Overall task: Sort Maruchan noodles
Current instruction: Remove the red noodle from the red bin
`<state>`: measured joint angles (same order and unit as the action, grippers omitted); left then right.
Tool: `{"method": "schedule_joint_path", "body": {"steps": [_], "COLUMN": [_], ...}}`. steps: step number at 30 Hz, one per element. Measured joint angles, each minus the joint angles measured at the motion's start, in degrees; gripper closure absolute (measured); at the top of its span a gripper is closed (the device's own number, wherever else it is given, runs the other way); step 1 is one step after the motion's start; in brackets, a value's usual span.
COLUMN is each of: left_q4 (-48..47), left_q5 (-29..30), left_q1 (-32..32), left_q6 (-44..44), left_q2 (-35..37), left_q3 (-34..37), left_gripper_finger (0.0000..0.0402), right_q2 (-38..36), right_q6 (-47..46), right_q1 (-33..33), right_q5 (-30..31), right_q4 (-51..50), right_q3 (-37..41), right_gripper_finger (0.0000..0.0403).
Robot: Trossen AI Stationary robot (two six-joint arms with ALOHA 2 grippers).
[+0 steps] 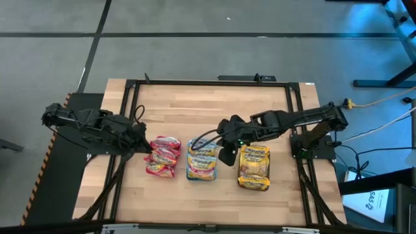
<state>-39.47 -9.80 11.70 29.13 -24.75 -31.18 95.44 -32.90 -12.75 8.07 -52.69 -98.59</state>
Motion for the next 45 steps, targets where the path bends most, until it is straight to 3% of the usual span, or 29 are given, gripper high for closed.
{"method": "schedule_joint_path", "body": {"steps": [5, 20, 45], "left_q4": [-2.59, -7.92, -6.61], "left_q5": [4.34, 5.83, -1.15], "left_q1": [0.0, 0.0, -0.02], "left_q6": [-2.62, -2.64, -5.78], "left_q2": [0.0, -3.06, -11.61], "left_q3": [0.0, 0.0, -0.02], "left_gripper_finger": [0.0331, 0.0331, 0.0341], "right_q2": [0.37, 0.46, 0.46], "right_q6": [-1.46, -1.56, -1.31], "right_q1": [0.0, 0.0, 0.0], "right_q5": [-0.01, 0.03, 0.71], "right_q4": [0.02, 0.02, -0.02], "right_q3": [-0.04, -0.04, -0.04], "right_gripper_finger": [0.0389, 0.0389, 0.0389]}}
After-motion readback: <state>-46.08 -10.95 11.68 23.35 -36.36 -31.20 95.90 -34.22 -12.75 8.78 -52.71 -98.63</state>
